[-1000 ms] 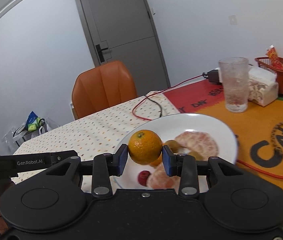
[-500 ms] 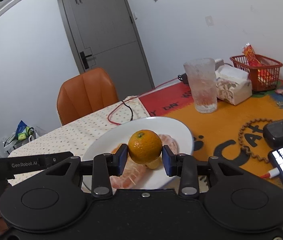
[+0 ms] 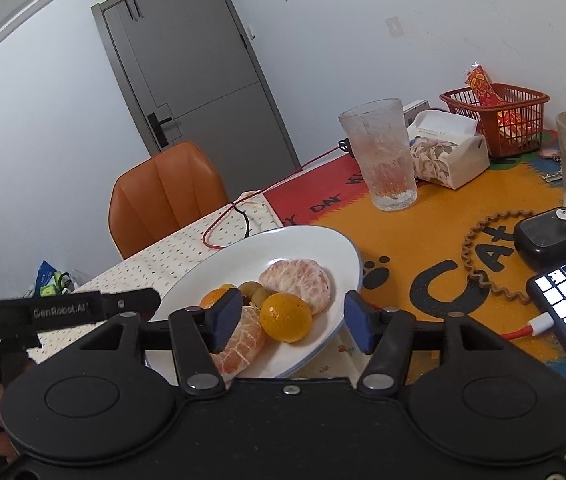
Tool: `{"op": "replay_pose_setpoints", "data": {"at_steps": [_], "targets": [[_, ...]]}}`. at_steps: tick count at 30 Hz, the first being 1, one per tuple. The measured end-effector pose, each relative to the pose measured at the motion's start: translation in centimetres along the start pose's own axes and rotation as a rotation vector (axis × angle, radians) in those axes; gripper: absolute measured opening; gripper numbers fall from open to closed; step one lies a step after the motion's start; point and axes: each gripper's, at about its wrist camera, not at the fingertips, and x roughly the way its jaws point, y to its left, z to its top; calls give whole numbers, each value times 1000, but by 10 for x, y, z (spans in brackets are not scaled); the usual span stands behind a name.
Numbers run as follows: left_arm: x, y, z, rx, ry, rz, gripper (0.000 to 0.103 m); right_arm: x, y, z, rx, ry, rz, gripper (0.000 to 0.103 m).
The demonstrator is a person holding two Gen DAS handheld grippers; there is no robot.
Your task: Organize fruits
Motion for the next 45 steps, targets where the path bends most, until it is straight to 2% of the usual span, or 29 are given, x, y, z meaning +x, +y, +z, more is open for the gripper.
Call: {"op": "replay_pose_setpoints", "data": {"at_steps": [6, 8, 11, 21, 24, 26, 28, 32, 37, 45], "targets": [[-7, 11, 1, -31, -3, 26, 40, 1, 0, -3, 5, 10, 11, 58], [-9, 15, -1, -38, 4, 29, 47, 1, 3, -4, 1, 15, 17, 61], [-16, 21, -2, -43, 8, 40, 51, 2, 9, -5, -7, 17, 23, 62], [-39, 49, -7, -70, -1, 85, 58, 2, 28, -8, -13, 9, -8, 67], [-48, 54, -9, -77, -8, 103, 64, 1, 35, -10, -22, 9, -5, 77], [-54, 56, -11, -79, -16, 120, 76, -1, 41, -10, -33, -5, -12, 85], [-60, 58, -14, -81, -24, 128, 82, -4, 46, -9, -44, -20, -37, 93], [-69, 63, -16, -89, -19, 146, 89, -7, 55, -9, -67, -30, -72, 103], [-82, 71, -18, -107, -16, 163, 93, -9, 63, -10, -67, -32, -98, 103], [-106, 81, -23, -105, -31, 209, 99, -18, 82, -9, -77, -33, -72, 103]]}}
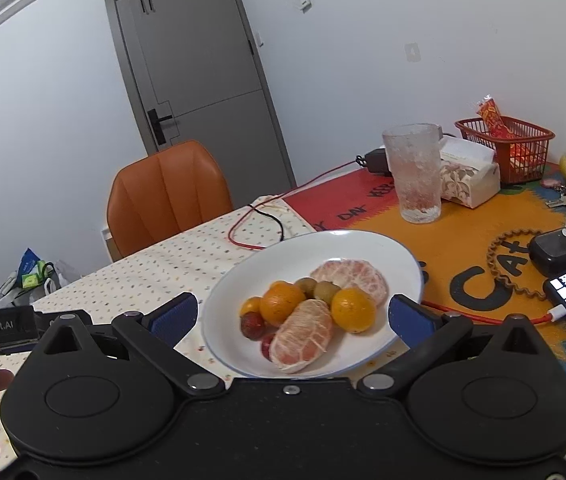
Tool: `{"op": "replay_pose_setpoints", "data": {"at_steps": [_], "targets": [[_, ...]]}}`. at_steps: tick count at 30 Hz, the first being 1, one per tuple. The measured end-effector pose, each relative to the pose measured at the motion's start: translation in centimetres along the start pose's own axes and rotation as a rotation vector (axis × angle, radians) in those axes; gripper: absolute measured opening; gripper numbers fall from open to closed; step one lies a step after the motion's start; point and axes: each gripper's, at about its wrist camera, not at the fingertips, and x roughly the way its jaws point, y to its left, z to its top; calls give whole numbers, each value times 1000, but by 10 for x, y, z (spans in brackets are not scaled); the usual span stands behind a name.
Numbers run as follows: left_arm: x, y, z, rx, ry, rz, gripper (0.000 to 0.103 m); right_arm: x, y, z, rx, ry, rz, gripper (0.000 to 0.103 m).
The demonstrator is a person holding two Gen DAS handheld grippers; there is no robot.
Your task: Organize fruits
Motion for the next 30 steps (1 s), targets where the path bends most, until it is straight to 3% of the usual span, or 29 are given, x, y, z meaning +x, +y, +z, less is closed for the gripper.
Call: {"op": "replay_pose_setpoints", "data": {"at_steps": [17, 21, 30], "targets": [[-56, 50, -5, -11, -38, 64, 103, -19, 47, -2, -60, 42, 35, 103], [-75, 58, -5, -4, -52, 71, 103, -21, 56, -2, -68, 72, 12, 103], [-115, 60, -4, 46, -73, 106, 103, -42, 80, -3, -100, 88, 64, 103]]}}
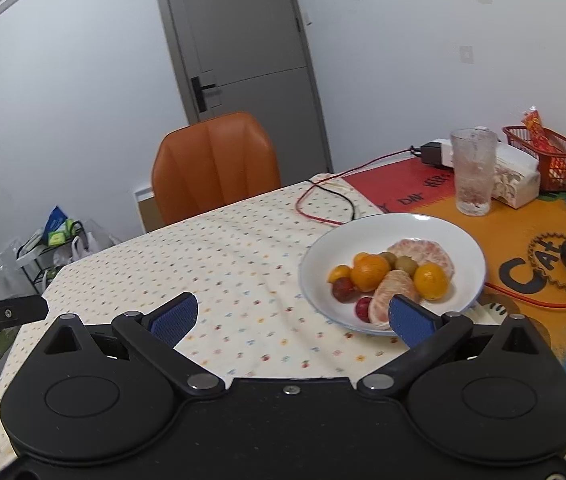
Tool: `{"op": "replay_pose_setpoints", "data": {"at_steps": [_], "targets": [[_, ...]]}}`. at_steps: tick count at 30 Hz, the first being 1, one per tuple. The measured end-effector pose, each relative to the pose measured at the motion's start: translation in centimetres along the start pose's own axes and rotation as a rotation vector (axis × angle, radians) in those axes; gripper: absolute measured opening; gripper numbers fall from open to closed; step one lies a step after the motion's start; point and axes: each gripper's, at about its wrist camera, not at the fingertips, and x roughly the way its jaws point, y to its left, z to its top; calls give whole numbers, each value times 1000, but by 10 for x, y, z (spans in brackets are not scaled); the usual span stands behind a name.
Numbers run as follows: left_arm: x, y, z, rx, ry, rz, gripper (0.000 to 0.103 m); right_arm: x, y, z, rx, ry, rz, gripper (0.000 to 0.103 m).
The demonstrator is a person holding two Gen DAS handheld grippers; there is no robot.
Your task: Organize fruits
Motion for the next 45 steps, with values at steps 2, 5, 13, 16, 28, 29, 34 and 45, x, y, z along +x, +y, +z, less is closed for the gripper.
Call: {"op": "replay_pose_setpoints", "data": {"at_steps": [2, 5, 13, 16, 28, 29, 34, 45], "targets": [[-7, 1, -1, 7, -3, 5, 103, -5, 5, 1, -4, -2, 7, 103], [-16, 2, -3, 14, -5, 9, 103, -13, 11, 2, -9, 3, 7, 103], [-35, 8, -11, 12, -5, 34, 103, -34, 20, -2, -38, 0, 2, 103], [-43, 8, -15, 21, -15, 40, 103, -41, 21, -4, -46, 6, 11, 103], [-66, 21, -31, 24, -10, 72, 103, -59, 37, -14, -110, 22, 22, 103], [-64, 22, -33, 25, -2, 73, 103, -61, 39, -16, -114, 22, 25, 103], [-64, 25, -40, 17, 14, 72, 103, -70, 45, -23, -145, 33, 41, 103], [-62, 24, -43, 23, 19, 68, 103, -74, 58, -29, -173, 23, 64, 103]]}}
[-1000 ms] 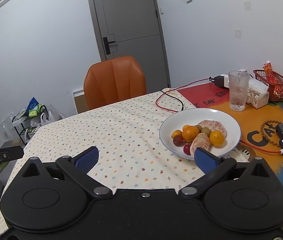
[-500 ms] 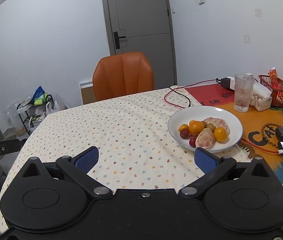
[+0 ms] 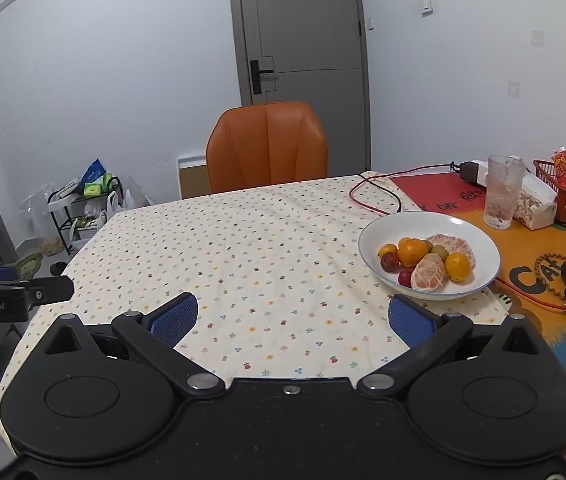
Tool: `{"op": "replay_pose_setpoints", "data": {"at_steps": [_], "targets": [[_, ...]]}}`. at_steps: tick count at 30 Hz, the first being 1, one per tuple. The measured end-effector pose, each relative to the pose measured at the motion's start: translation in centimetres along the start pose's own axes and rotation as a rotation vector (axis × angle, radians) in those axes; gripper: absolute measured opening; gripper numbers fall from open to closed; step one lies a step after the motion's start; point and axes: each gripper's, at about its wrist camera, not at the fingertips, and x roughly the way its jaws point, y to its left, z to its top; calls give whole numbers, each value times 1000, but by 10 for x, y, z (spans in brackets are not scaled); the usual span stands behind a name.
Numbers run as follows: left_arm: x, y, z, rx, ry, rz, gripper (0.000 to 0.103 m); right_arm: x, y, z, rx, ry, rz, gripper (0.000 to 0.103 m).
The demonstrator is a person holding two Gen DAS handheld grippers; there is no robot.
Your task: Organize fruits
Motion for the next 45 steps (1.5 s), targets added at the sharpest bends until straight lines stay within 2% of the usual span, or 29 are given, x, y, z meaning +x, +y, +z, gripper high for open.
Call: {"op": "replay_pose_setpoints", "data": {"at_steps": [45], "targets": [[-1, 0, 0, -6, 1, -11, 103, 6, -6, -4, 9, 7, -16, 103]]}}
